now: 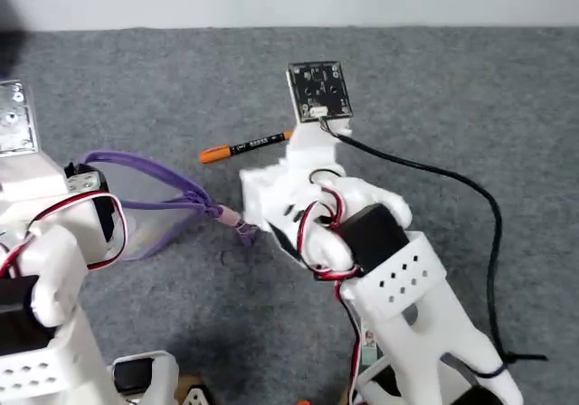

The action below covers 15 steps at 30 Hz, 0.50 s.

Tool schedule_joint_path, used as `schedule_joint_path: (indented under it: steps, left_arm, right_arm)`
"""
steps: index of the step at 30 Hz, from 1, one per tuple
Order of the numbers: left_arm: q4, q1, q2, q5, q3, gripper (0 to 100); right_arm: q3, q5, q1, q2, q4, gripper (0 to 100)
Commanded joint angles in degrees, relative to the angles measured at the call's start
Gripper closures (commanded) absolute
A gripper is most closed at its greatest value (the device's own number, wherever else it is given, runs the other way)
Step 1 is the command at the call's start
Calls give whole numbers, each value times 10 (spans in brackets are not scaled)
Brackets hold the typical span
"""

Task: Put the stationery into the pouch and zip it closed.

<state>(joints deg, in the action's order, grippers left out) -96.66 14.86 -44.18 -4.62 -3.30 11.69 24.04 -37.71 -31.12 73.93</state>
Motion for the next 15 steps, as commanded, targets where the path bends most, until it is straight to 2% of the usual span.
schedule_joint_path:
  steps: [1,10,15]
  left_arm:
    - [-17,1,4,-2,-35,987]
    - [-17,1,4,-4,-35,987]
    - [-17,1,4,-4,-35,987]
  right_arm:
    - [-25,-25,19,-22,95,990]
    - [15,-31,30,-21,271,990]
    - [84,-32,80,-25,287,989]
